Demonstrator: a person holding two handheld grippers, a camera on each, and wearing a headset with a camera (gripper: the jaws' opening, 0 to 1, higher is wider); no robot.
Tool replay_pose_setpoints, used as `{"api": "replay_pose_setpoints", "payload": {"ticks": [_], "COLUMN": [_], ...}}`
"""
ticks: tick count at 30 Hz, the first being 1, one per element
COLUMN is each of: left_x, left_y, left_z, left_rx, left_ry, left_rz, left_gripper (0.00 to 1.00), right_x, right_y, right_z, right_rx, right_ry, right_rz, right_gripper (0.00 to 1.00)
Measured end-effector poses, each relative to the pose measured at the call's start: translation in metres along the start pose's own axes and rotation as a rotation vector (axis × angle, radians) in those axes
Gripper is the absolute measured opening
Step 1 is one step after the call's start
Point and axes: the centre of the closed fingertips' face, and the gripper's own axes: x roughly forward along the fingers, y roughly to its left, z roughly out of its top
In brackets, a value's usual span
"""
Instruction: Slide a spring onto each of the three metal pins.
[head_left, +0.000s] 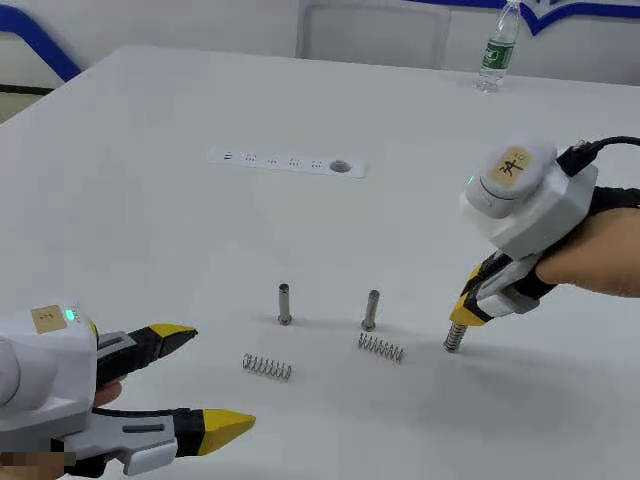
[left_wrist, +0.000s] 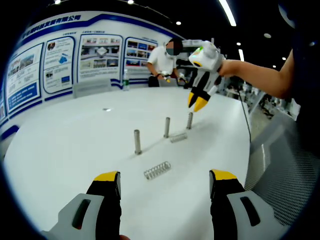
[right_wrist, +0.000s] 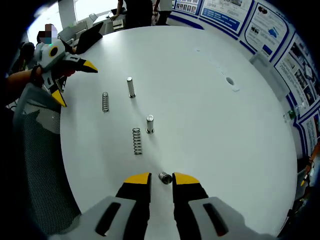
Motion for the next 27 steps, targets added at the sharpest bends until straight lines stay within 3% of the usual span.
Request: {"api": "replay_pose_setpoints", "payload": {"ticks": [10,23,27], "left_x": [0.000,-0.001,0.000], "left_y": [-0.001,0.000,0.000], "left_z": [0.001,0.001,0.002], "left_rx": [0.005,0.007,0.006], "left_ry": [-0.001,-0.003,-0.005], "left_rz": [-0.003,-0.001,0.000], "left_gripper": [0.74,0.73,0.73], "right_x": [0.006,0.036,0.044], "right_y": [0.019,0.046,0.048], "right_z": [0.004,0.010,0.009], "right_rx": [-0.024,-0.015,-0.004], "right_ry": [-0.024,-0.052,-0.062], "right_rz": [0.017,0.076,0.073], "right_gripper": [0.18,0.18,0.18]}}
